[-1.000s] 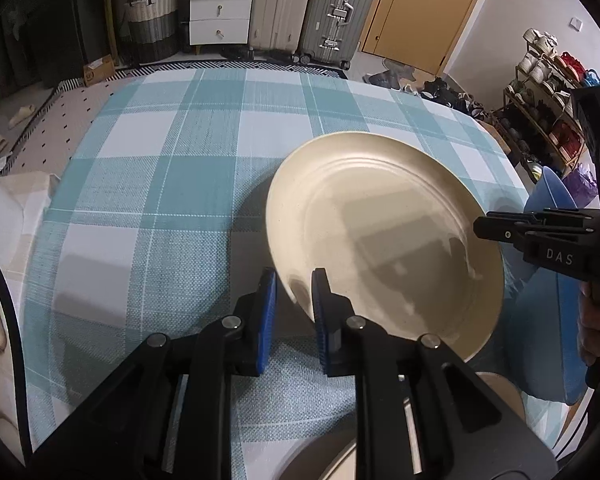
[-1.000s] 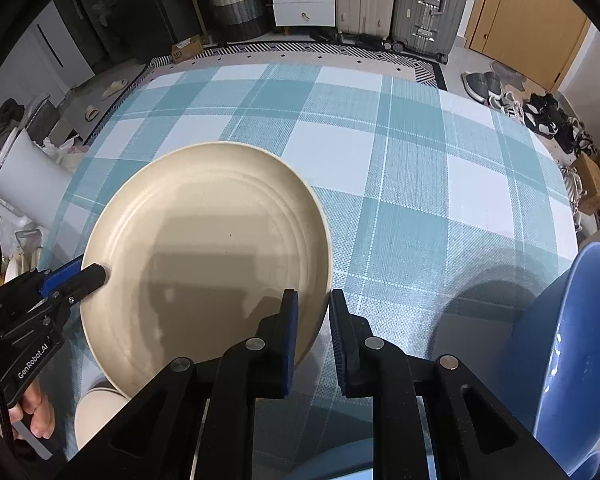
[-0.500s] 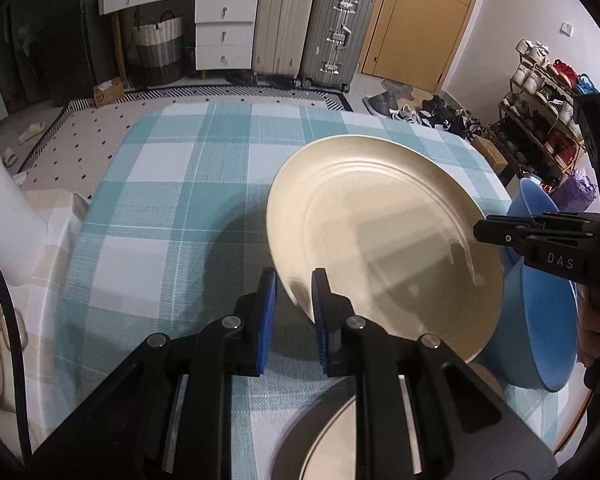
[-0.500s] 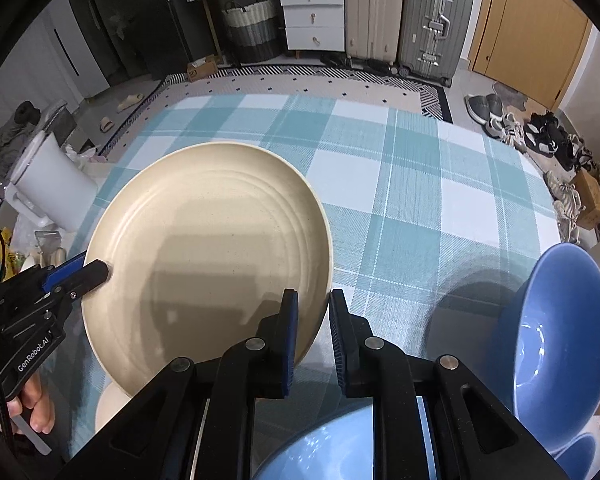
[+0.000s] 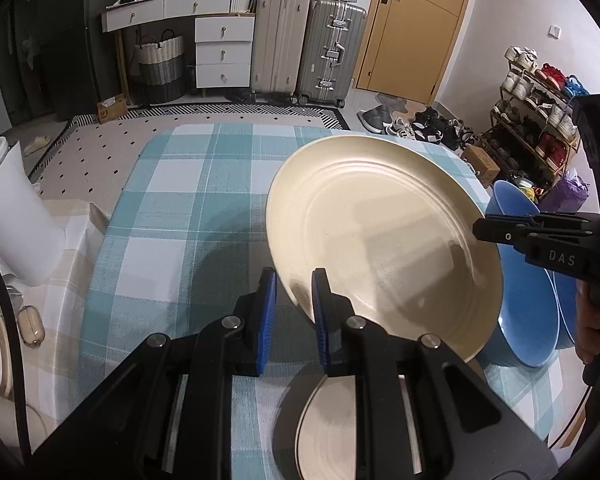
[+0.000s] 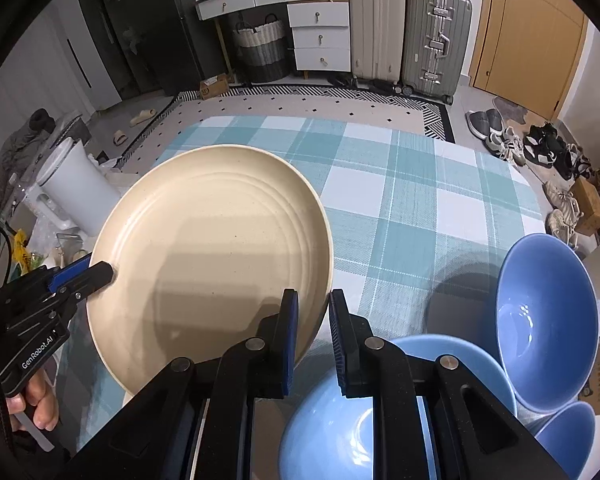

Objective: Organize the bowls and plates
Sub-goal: 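Lift the cream plate with the left tool and carry it over another plate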

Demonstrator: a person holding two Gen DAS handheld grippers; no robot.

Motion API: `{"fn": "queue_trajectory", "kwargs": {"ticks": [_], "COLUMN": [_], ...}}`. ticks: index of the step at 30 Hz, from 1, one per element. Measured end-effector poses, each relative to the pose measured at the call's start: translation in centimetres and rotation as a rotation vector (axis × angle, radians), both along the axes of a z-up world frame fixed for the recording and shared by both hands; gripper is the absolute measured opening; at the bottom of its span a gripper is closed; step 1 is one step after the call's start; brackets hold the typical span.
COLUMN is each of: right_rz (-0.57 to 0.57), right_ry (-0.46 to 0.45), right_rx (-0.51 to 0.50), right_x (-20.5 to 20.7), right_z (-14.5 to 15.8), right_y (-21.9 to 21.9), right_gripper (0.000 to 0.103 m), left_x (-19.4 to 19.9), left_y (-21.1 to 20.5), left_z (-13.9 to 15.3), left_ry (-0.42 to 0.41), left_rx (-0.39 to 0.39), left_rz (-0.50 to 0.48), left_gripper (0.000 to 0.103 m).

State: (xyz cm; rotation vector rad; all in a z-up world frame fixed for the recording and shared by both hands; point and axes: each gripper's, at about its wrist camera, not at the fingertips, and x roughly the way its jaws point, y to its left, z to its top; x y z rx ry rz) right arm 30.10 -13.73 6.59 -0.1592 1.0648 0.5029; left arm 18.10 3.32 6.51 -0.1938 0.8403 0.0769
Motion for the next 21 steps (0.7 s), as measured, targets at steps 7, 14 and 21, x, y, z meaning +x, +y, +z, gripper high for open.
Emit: {"fn": "queue_trajectory", "kwargs": {"ticks": [7, 14, 21], "right_rz": [0.0, 0.003, 0.0], "right_ry": [-0.018, -0.04, -0.063], "right_rx": [0.029, 0.056, 0.084], "right_x": [-1.7, -3.6, -5.8], "right_z": [1.0, 1.8, 2.8], "right_y": [-0.5, -1.3, -2.1], "right_gripper": [0.016, 0.017, 0.017], "left_x": [-2.6, -5.1, -7.7], "left_y": [-0.8, -1.7, -2.8], "left_z": [1.3, 2.6, 3.9], "left_ry": [-0.016, -0.034, -0.048], "left_rx": [0.003, 0.003, 0.015], "left_rz": [0.0, -0.007, -0.022], "left_gripper": [0.015, 0.015, 0.015]}}
